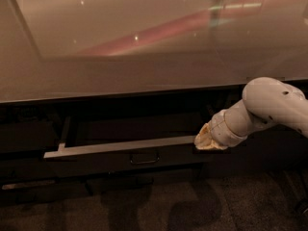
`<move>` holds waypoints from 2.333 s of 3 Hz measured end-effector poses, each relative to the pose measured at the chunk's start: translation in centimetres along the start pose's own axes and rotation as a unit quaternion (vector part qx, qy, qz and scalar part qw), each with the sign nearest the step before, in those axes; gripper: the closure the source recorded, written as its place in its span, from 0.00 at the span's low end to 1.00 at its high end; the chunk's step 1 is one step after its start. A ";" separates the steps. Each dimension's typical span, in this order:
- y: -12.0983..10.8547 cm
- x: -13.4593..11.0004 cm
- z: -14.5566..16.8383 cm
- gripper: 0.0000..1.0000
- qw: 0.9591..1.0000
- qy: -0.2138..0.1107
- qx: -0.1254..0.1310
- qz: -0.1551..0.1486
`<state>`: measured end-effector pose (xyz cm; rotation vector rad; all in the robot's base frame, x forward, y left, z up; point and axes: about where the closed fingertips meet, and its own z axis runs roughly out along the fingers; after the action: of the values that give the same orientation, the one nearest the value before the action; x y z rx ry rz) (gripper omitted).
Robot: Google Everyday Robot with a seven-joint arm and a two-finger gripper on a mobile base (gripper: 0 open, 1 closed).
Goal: Open top drawer
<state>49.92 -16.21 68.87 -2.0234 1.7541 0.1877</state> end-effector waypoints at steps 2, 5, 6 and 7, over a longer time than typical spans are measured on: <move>-0.3 -3.6 -5.8 1.00 0.999 0.001 0.042 -0.021; -4.1 -0.1 -4.4 1.00 0.999 -0.026 0.028 0.011; -4.0 2.4 -1.3 1.00 0.999 -0.037 0.003 0.028; -4.0 2.4 -1.3 1.00 0.999 -0.037 0.003 0.028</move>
Offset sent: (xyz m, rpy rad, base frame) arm -0.0372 0.0184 0.1615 0.0311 -0.2298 0.0135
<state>53.99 -18.62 70.08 -1.9389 1.7654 0.2719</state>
